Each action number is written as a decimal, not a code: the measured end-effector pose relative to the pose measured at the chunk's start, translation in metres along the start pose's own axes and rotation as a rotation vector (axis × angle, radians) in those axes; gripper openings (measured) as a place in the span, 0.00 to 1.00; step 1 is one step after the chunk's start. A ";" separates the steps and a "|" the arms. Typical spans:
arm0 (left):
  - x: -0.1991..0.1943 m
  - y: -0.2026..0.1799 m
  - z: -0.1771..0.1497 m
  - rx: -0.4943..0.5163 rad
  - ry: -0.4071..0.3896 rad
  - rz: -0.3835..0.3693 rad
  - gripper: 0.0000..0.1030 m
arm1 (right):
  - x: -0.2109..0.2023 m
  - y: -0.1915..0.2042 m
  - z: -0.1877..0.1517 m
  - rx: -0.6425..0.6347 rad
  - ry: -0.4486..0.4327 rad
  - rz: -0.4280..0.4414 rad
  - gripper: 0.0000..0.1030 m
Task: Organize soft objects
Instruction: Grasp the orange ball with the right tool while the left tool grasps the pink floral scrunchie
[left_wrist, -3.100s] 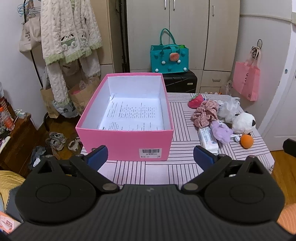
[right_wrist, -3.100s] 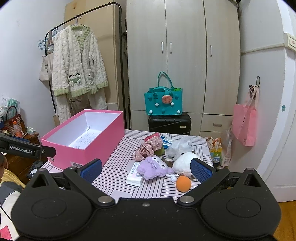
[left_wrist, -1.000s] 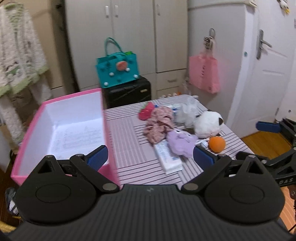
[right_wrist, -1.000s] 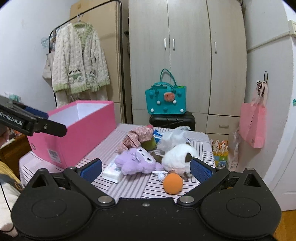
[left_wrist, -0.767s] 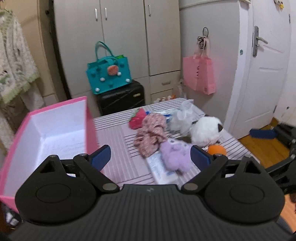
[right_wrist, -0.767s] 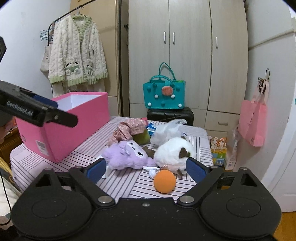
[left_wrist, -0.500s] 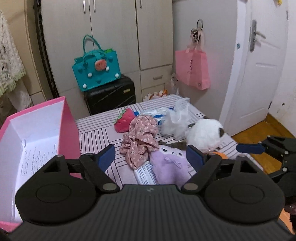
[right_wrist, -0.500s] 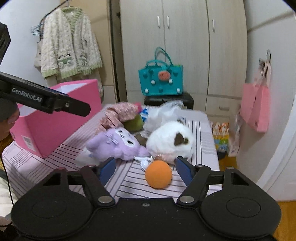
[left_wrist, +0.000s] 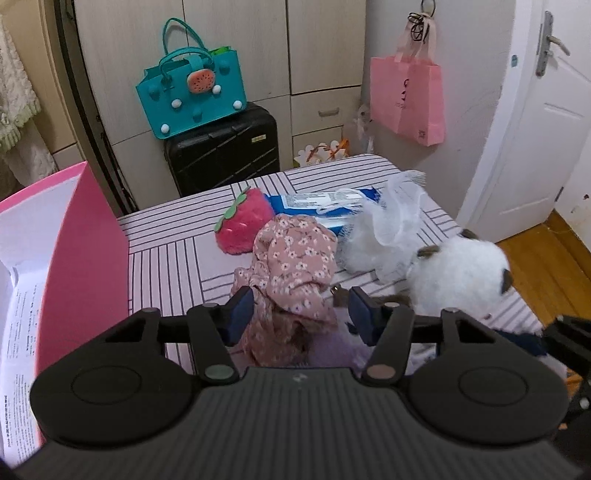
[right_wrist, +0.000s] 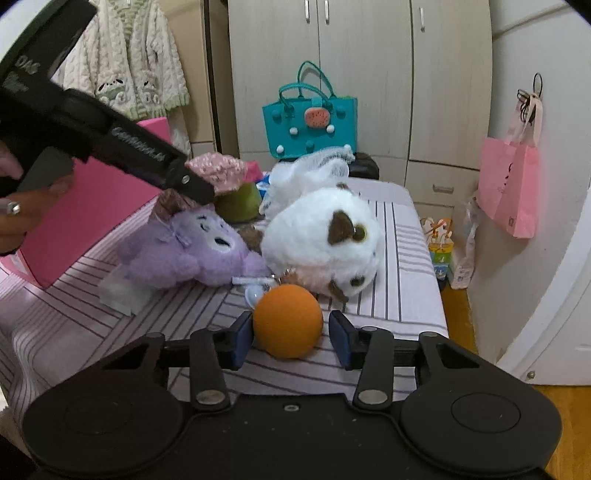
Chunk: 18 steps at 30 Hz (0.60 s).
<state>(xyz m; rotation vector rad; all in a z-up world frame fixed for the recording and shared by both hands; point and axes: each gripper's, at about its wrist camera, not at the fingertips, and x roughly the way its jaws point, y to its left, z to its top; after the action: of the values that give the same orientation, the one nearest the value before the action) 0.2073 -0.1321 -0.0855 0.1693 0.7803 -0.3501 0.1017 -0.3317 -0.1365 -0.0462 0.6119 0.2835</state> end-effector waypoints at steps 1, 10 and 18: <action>0.003 -0.001 0.001 0.002 -0.006 0.008 0.54 | 0.000 -0.001 -0.001 0.010 0.004 0.016 0.41; 0.031 0.009 0.005 -0.074 0.058 0.046 0.44 | 0.001 -0.002 0.003 0.025 0.018 0.032 0.40; 0.019 0.021 0.003 -0.130 0.041 0.004 0.09 | -0.008 -0.006 0.014 0.064 0.056 0.073 0.40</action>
<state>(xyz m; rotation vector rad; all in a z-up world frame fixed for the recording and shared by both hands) 0.2294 -0.1177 -0.0966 0.0558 0.8405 -0.2915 0.1050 -0.3377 -0.1211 0.0302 0.6784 0.3345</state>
